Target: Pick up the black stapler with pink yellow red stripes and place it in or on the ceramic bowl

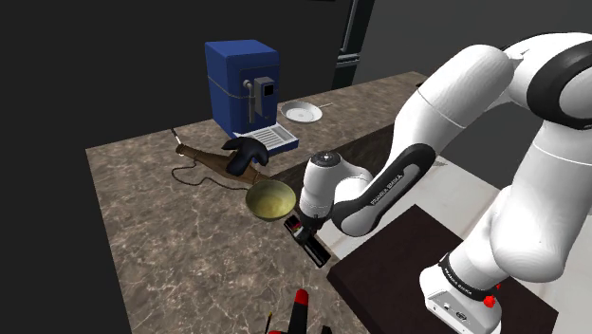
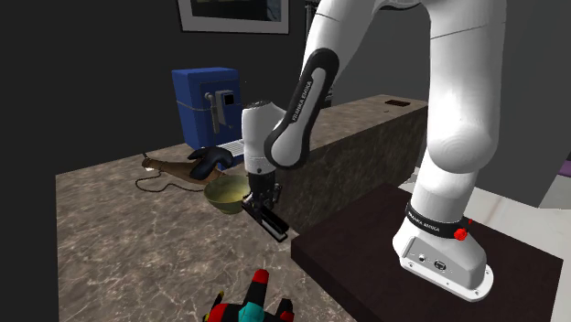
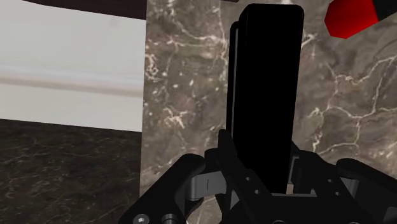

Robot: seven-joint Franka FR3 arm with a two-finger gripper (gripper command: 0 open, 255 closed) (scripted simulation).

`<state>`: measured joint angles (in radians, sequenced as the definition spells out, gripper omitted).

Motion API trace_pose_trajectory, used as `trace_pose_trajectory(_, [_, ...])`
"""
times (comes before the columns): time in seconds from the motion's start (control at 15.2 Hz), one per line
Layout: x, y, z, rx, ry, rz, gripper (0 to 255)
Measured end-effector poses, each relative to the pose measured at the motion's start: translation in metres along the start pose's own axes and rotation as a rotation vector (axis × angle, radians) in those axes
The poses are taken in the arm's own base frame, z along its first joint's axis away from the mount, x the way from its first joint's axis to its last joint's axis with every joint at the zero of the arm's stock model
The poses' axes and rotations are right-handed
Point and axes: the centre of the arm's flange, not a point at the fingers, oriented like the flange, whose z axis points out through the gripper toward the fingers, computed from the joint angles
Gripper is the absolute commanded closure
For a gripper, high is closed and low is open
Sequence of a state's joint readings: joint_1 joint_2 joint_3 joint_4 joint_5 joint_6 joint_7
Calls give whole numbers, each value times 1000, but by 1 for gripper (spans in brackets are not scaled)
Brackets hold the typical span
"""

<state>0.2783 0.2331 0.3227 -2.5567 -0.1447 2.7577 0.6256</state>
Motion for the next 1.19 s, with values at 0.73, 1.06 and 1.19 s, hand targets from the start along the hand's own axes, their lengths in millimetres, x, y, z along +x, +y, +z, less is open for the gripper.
trace_pose_trajectory(0.73, [0, 0, -59, 0, 0, 0, 255])
trace_pose_trajectory(1.06, [-2, -1, -84, 0, 0, 0, 255])
trace_pose_trajectory(1.19, [4, 1, -90, 0, 0, 0, 255])
